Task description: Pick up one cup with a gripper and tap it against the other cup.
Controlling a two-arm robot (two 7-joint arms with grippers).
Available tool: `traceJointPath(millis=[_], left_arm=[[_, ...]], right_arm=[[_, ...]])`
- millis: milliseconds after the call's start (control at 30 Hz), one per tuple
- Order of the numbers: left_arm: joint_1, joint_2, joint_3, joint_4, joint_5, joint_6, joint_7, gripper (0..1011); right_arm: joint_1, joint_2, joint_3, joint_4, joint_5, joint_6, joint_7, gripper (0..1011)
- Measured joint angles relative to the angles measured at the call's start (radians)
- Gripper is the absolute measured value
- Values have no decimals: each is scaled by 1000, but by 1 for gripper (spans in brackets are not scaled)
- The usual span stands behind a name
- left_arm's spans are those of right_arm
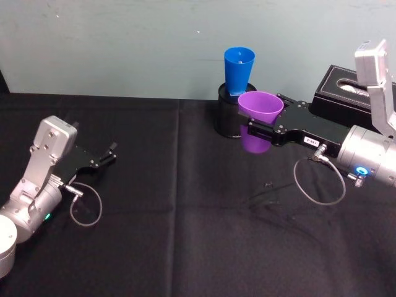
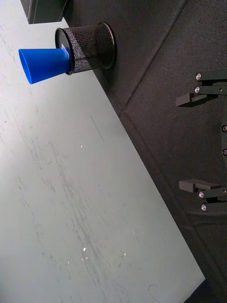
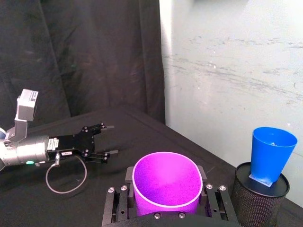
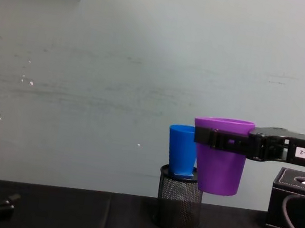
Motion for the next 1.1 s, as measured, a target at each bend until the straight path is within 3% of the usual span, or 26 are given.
traceJointPath(millis=[300, 500, 900, 1067, 1100], left_arm=[[0, 0, 0, 0, 0, 0, 0, 1005], [0, 0, 0, 0, 0, 0, 0, 1005], [0, 0, 0, 0, 0, 0, 0, 1004], [0, 0, 0, 0, 0, 0, 0, 1004], [0, 0, 0, 0, 0, 0, 0, 1004]], right_arm=[[3, 0, -5, 5, 0, -4, 0, 731], [42, -25, -25, 70, -2, -24, 1, 731], [179, -143, -53, 300, -42, -87, -5, 731], [264, -216, -64, 459, -61, -116, 16, 731], [264, -216, -64, 459, -61, -116, 16, 731]])
